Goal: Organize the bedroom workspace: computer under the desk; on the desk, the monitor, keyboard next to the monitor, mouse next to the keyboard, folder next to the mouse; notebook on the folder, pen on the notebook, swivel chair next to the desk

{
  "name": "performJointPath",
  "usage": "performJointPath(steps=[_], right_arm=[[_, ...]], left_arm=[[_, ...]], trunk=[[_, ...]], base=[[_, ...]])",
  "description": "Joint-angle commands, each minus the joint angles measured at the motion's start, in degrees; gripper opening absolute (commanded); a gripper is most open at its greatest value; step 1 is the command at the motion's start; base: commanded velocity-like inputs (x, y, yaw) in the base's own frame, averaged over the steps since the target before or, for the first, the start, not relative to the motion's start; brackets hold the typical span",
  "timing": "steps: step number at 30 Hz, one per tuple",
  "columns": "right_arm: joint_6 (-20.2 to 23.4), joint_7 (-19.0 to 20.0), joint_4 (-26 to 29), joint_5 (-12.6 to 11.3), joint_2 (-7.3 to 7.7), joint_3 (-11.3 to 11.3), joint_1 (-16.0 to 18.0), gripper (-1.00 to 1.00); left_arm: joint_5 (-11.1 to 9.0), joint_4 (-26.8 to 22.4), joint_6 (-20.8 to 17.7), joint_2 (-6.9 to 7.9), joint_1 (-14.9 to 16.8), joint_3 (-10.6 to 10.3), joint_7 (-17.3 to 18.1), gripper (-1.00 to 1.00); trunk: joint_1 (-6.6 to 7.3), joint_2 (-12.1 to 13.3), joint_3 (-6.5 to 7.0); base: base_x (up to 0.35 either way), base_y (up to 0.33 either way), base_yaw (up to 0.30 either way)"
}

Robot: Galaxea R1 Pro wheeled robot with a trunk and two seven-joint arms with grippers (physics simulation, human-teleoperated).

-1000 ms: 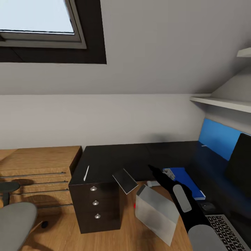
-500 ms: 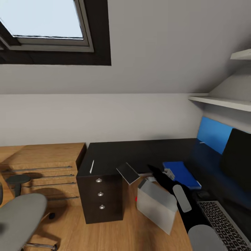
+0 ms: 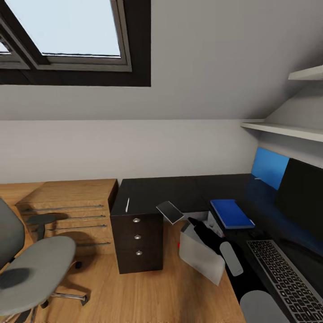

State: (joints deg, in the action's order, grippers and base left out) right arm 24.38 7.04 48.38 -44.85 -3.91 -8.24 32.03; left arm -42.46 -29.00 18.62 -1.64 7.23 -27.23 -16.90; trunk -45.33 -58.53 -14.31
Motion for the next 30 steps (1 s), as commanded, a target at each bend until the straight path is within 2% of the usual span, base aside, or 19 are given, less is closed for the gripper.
performJointPath(steps=[1,4,5,12,24,30], right_arm=[[-0.1,0.2,-0.7,-0.1,-0.12,-0.3,0.1,1.00],[-1.0,0.2,-1.3,-0.1,-0.20,-0.2,0.1,1.00],[-2.5,0.2,-1.8,0.0,-0.35,1.3,0.1,1.00],[-7.8,0.3,-2.1,-0.2,-0.39,5.4,0.1,1.00],[-8.0,1.3,-2.1,-0.3,-0.33,5.4,0.1,1.00],[-8.2,2.7,-2.3,-0.1,-0.31,5.4,0.1,1.00]], left_arm=[[-0.4,-0.1,0.3,0.06,0.1,-0.4,-0.4,1.00],[-0.4,-0.4,0.3,0.06,0.1,-0.4,-0.5,1.00],[-0.5,-1.6,0.3,0.09,0.1,-0.2,-0.6,1.00],[-0.5,-2.3,0.3,0.15,0.1,-0.1,-0.7,1.00],[-0.5,-2.4,0.1,0.12,0.1,-0.4,-0.7,1.00],[-0.4,-2.4,-1.3,-0.10,0.1,-0.7,-0.8,1.00]], trunk=[[0.01,-0.1,-0.08],[0.01,-0.1,-0.08],[0.01,-0.1,-0.08],[-1.53,-2.9,-1.33],[-4.16,-7.7,-3.59],[-5.48,-10.1,-4.68]], base=[[-0.105,0.030,0.000],[-0.068,0.019,0.000],[-0.011,0.003,0.000],[-0.004,0.001,0.000],[0.000,0.000,-0.010],[0.000,0.000,-0.003]])
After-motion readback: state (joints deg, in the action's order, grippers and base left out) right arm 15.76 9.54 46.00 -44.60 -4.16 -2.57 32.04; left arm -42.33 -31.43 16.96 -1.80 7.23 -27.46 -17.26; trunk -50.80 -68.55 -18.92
